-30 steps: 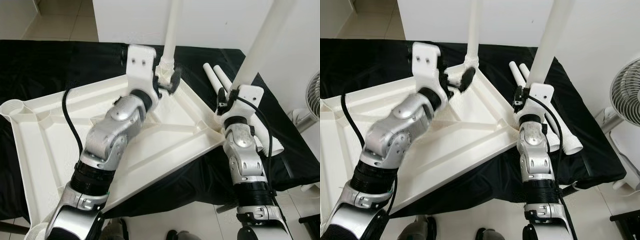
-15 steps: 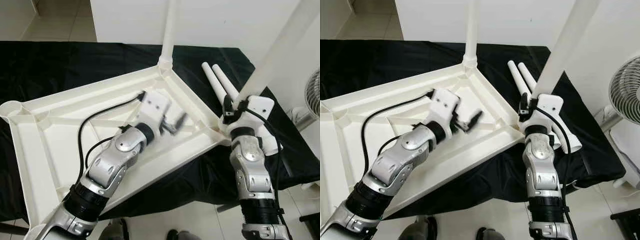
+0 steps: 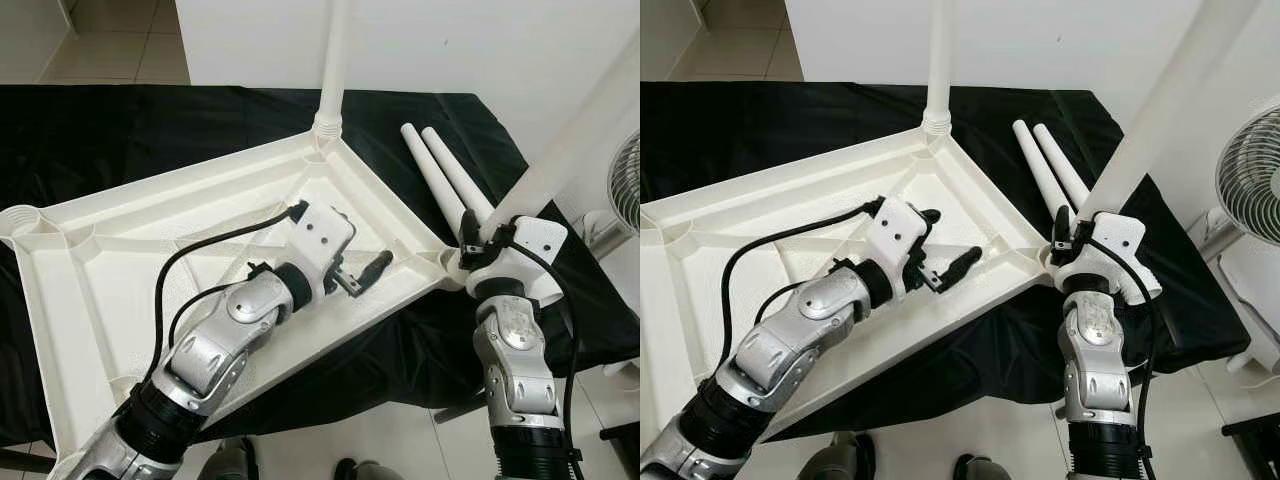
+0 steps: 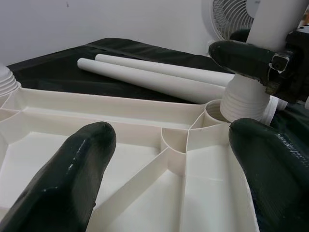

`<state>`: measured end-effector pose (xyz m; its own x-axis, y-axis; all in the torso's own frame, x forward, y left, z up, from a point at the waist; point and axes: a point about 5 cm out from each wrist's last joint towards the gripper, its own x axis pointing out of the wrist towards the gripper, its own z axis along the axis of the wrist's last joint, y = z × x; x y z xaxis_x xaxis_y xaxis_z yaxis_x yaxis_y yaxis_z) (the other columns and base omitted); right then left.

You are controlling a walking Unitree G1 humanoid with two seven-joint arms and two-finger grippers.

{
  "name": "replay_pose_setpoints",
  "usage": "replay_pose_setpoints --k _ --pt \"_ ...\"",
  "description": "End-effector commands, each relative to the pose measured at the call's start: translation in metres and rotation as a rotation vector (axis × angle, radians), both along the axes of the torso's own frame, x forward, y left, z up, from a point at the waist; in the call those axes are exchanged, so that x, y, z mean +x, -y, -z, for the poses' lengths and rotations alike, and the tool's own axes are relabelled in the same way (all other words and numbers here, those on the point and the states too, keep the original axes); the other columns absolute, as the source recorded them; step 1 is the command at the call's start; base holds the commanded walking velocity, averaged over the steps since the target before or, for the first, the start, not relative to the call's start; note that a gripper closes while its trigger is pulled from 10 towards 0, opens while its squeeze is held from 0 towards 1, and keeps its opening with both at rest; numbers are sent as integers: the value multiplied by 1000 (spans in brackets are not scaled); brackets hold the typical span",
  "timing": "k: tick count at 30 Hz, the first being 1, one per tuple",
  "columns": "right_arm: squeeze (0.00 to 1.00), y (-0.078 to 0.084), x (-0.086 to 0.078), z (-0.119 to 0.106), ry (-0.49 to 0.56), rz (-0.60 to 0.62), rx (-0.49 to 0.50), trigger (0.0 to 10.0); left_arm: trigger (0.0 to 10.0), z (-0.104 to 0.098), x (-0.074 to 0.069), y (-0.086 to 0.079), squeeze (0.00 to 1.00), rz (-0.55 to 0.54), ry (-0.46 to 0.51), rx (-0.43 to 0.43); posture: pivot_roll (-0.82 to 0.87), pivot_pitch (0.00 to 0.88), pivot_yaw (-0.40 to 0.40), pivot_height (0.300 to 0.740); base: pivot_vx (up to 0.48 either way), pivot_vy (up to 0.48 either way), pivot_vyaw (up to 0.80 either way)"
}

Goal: Building children table

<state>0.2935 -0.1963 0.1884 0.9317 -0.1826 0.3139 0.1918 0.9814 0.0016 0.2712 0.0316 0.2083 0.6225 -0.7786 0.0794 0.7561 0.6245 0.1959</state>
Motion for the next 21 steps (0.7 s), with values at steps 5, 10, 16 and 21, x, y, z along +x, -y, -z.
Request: replay_pose_setpoints --k 5,10,16,21 --pt "0 9 6 6 -4 12 69 10000 10000 -3 -6 2 0 93 15 14 74 157 -28 740 0 0 0" --pt "0 11 13 4 8 14 89 10000 10000 -4 -7 2 0 92 19 12 79 158 -29 740 0 0 0" --pt "0 9 21 1 9 -5 82 10000 10000 -6 -8 1 0 95 24 7 79 158 -29 740 0 0 0" --pt "0 5 22 3 -5 -33 77 10000 10000 -8 -9 1 0 94 26 6 90 163 -36 740 0 0 0"
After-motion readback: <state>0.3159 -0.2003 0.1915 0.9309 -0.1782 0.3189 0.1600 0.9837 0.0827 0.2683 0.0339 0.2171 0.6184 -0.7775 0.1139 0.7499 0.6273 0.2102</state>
